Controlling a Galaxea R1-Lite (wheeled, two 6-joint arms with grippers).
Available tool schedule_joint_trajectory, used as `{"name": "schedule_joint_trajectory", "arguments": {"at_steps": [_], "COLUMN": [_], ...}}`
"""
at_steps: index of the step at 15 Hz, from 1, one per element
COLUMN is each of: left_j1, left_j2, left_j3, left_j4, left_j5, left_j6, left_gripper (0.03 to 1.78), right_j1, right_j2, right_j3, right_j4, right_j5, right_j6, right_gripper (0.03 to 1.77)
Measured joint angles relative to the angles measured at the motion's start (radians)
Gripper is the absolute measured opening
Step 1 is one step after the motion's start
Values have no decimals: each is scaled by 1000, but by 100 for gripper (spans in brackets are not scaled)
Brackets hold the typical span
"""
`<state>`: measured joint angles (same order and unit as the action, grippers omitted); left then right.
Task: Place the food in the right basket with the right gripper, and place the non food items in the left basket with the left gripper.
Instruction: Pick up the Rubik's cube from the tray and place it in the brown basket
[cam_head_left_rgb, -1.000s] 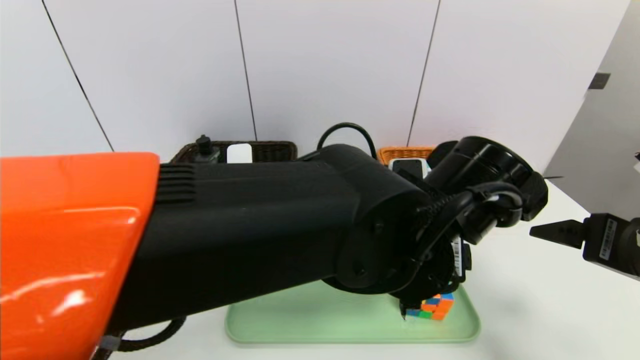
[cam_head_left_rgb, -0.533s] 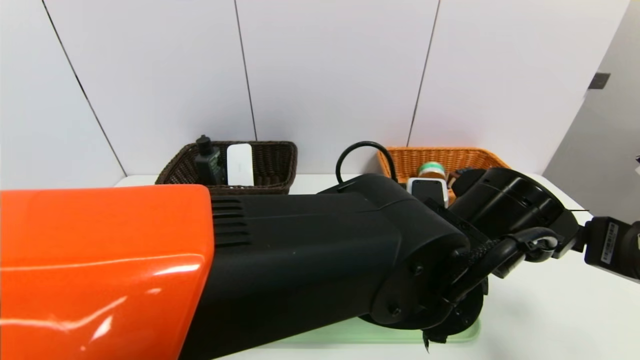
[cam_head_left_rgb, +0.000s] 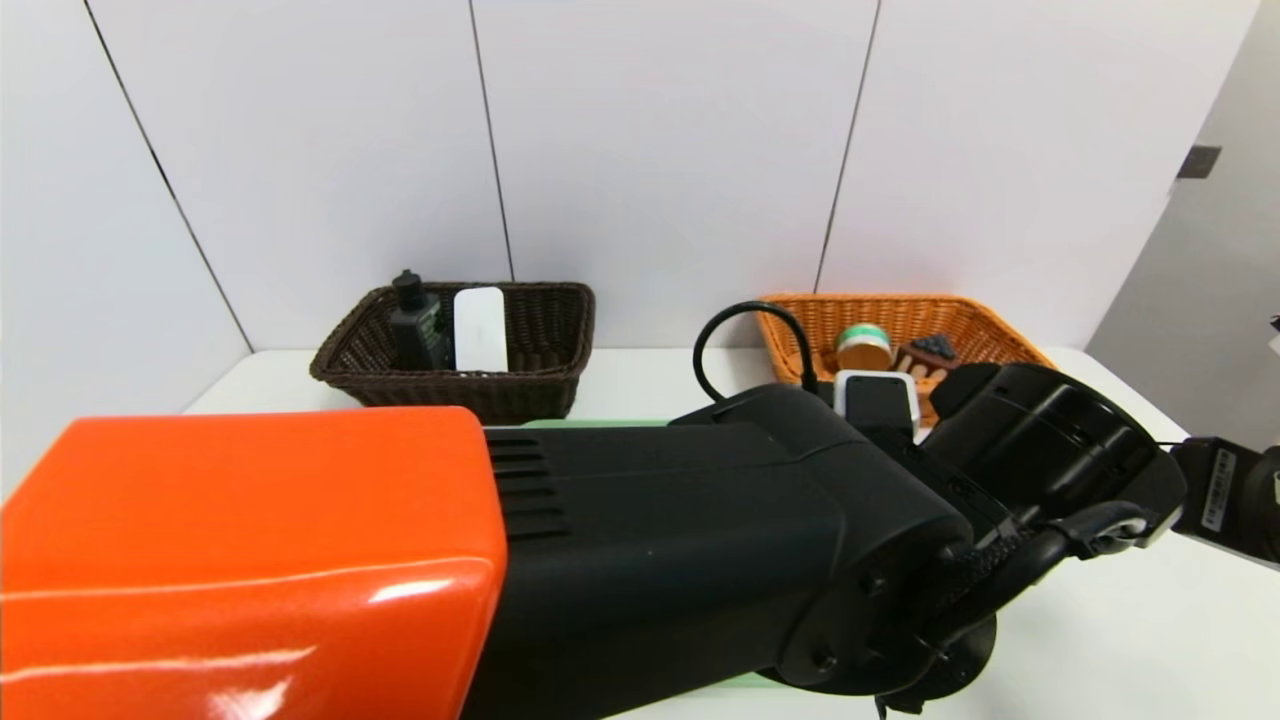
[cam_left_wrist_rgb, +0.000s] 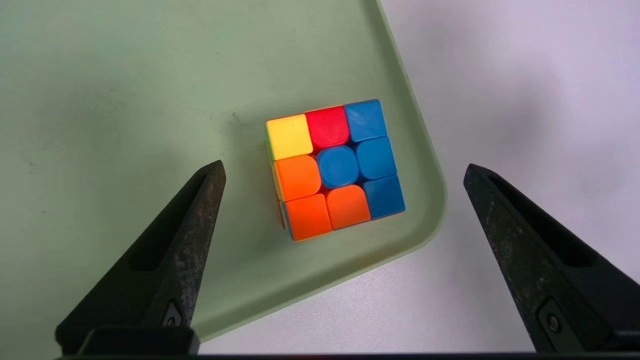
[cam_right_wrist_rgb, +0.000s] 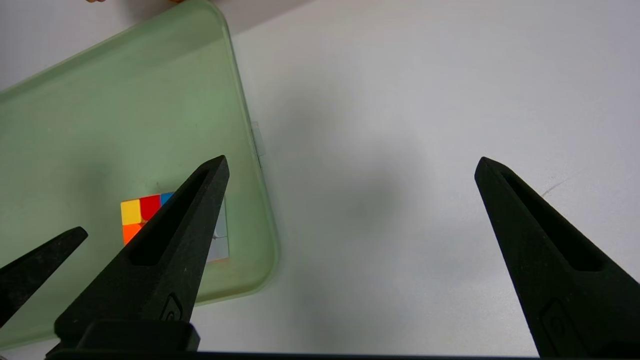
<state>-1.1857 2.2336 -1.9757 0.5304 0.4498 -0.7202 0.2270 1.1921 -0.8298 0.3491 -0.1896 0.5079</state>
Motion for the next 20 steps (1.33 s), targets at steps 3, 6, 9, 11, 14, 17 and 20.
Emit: {"name": "schedule_joint_trajectory", "arguments": {"at_steps": [3, 6, 9, 11, 14, 17, 20], "left_j1": [1, -1, 0, 0, 0, 0, -3], "left_j2": [17, 33, 53, 65, 78, 85, 90], "left_j3": [0, 0, 0, 0, 0, 0, 0], "left_j4": [-15, -17, -17, -18, -18, -26, -30], "left_j5": [27, 36, 62, 76, 77, 77, 76], "left_j6": [-2, -2, 3, 6, 7, 11, 11], "left_gripper": [169, 169, 169, 169, 169, 169, 169], "right_j1": [-2, -2, -3, -6, -6, -6, -6], "right_j2": [0, 0, 0, 0, 0, 0, 0], "right_j3": [4, 4, 4, 4, 4, 4, 4], "right_j4": [0, 0, 0, 0, 0, 0, 0], "right_j5": [1, 1, 2, 2, 2, 2, 2], "right_j6": [0, 0, 0, 0, 0, 0, -1], "right_gripper": [170, 170, 170, 170, 170, 170, 170]}}
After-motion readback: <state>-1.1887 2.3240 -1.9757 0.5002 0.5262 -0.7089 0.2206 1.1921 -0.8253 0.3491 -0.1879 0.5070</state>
